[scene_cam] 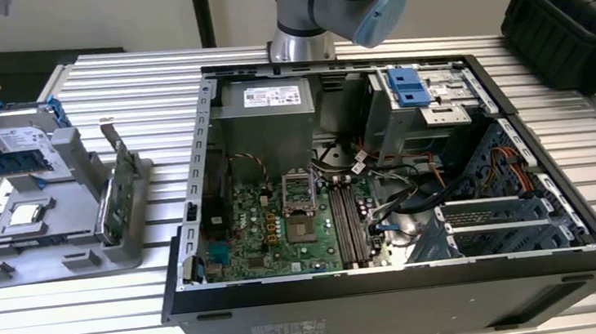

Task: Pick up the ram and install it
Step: 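Pick up the ram and move it above insertion slot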

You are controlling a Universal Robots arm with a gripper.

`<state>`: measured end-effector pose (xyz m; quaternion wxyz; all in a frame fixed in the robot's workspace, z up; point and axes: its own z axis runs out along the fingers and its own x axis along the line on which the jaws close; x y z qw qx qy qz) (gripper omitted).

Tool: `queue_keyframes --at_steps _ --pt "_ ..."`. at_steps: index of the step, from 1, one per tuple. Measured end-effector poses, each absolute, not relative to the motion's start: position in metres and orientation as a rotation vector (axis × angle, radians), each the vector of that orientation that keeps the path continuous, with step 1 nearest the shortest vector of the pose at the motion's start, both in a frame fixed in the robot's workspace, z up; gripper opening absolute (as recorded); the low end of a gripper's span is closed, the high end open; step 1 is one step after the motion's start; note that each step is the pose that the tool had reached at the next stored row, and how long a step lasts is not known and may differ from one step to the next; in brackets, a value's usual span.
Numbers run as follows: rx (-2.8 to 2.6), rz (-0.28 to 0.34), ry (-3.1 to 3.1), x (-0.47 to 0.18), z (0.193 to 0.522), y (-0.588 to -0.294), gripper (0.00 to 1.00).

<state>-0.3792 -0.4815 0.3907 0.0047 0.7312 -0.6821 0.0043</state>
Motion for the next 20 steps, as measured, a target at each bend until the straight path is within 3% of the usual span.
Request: queue_keyframes --at_steps 20 --pt "2.290 0.014 -2.137 -0.363 0.390 -0.481 0.00"
